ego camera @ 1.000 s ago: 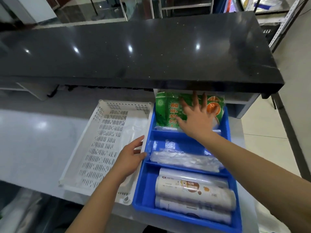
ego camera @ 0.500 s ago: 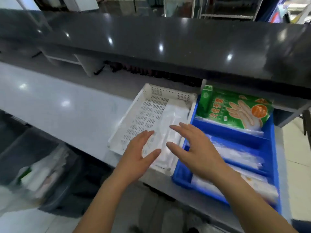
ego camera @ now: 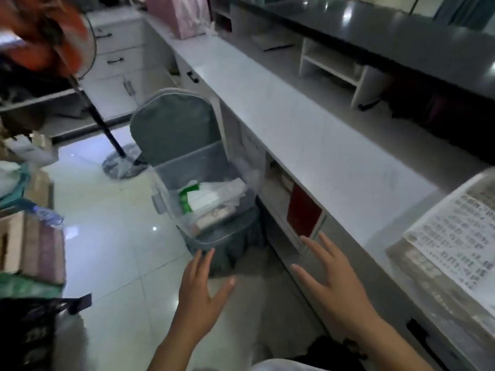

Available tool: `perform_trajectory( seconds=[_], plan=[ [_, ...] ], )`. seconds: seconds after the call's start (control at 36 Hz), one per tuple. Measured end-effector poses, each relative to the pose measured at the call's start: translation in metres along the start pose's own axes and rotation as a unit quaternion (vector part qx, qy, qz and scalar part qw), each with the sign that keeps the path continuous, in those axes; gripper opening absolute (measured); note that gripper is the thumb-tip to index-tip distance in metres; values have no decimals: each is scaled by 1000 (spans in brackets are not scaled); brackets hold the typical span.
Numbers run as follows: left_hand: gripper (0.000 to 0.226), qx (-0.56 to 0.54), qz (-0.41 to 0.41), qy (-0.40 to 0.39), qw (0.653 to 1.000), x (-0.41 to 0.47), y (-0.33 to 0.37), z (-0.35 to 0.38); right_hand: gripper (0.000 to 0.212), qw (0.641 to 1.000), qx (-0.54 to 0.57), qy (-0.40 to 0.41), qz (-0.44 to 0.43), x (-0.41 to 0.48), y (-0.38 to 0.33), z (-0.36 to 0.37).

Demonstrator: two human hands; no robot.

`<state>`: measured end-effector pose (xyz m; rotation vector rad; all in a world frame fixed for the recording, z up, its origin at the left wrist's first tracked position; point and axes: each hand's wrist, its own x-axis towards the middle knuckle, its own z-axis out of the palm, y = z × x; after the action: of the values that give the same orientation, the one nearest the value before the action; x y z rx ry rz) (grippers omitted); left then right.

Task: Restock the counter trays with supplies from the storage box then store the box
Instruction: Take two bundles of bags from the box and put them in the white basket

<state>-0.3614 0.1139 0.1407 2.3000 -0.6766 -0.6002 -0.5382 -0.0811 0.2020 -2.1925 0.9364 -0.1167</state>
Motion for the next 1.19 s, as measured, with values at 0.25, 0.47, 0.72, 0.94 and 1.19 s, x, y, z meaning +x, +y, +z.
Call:
perform_trajectory(
  seconds=[0.25, 0.47, 0.72, 0.94, 1.19],
  plan=[
    [80, -42, -88, -39, 994, 48, -58, -34, 67, 994, -56, -94, -23, 102, -55, 50],
    [77, -27, -148, -85, 985, 152, -98, -77, 79, 980, -58, -190, 23, 247, -57, 118],
    [74, 43, -149, -189, 970, 319, -102, -122, 70, 964, -101, -231, 91, 390, -64, 178],
    [44, -16, -199, -164, 966, 440, -116, -98, 77, 938, -179, -263, 138, 443, -44, 221],
    [72, 56, -225, -241, 943, 529, -190, -12, 83, 937, -203, -194, 205, 449, -19, 270]
  ],
)
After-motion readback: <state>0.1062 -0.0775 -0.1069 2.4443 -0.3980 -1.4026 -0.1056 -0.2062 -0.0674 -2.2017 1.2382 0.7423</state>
